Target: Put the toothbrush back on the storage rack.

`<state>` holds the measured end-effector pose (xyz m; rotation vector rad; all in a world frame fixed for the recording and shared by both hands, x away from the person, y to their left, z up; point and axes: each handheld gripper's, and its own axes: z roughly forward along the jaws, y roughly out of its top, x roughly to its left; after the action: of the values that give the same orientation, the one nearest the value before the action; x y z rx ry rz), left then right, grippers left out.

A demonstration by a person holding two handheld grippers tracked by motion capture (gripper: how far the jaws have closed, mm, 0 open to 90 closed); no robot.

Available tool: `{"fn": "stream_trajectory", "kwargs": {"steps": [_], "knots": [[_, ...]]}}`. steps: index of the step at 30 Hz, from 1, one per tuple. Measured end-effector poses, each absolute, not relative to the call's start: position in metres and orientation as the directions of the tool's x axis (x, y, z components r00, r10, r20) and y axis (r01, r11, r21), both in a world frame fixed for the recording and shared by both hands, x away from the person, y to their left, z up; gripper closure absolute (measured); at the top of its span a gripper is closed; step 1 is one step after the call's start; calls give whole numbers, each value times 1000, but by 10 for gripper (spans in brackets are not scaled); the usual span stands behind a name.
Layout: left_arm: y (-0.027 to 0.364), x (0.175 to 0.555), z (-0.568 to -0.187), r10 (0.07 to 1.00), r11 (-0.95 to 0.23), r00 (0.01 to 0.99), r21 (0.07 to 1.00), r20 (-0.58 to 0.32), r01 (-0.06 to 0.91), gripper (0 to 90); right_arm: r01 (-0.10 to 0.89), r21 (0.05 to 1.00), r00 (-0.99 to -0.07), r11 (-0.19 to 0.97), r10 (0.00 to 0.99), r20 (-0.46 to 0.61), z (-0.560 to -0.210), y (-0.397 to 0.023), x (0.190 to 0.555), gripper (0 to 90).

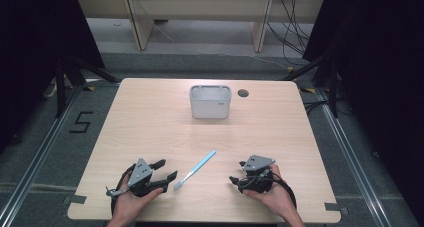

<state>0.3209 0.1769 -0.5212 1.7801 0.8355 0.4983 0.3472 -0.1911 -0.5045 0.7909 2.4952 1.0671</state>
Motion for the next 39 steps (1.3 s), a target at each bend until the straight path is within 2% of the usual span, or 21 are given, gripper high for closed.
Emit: {"fn": "stream_trajectory", "kwargs": {"steps": [4, 10, 19, 24, 28, 31, 33, 34, 39], "knots": [[173, 323, -517, 724, -212, 687, 926, -67, 314, 389, 371, 728, -798, 576, 599, -67, -504, -192, 347, 351], [163, 331, -496, 705, -260, 702, 882, -105, 392, 398, 372, 712, -799, 596, 595, -81, -501, -193, 348, 351], [138, 349, -477, 642, -454, 764, 773, -61, 443, 470, 391, 678, -803, 622, 591, -78, -495, -198, 349, 350], [125, 361, -469, 639, -516, 767, 710, -53, 479, 487, 392, 668, -804, 633, 588, -85, -492, -200, 351, 350], [114, 371, -464, 624, -593, 780, 623, -47, 511, 503, 379, 662, -813, 646, 575, -95, -491, -201, 352, 350], [102, 380, -464, 601, -675, 797, 502, -51, 541, 499, 393, 658, -807, 642, 584, -87, -490, -200, 351, 350], [98, 382, -465, 601, -683, 798, 484, -52, 547, 500, 394, 645, -815, 656, 573, -85, -488, -200, 351, 350], [94, 386, -463, 577, -730, 816, 429, -32, 532, 504, 365, 654, -823, 662, 559, -107, -489, -200, 353, 350], [83, 393, -461, 570, -763, 821, 357, -19, 539, 529, 371, 644, -825, 669, 556, -102, -489, -201, 352, 350]]}}
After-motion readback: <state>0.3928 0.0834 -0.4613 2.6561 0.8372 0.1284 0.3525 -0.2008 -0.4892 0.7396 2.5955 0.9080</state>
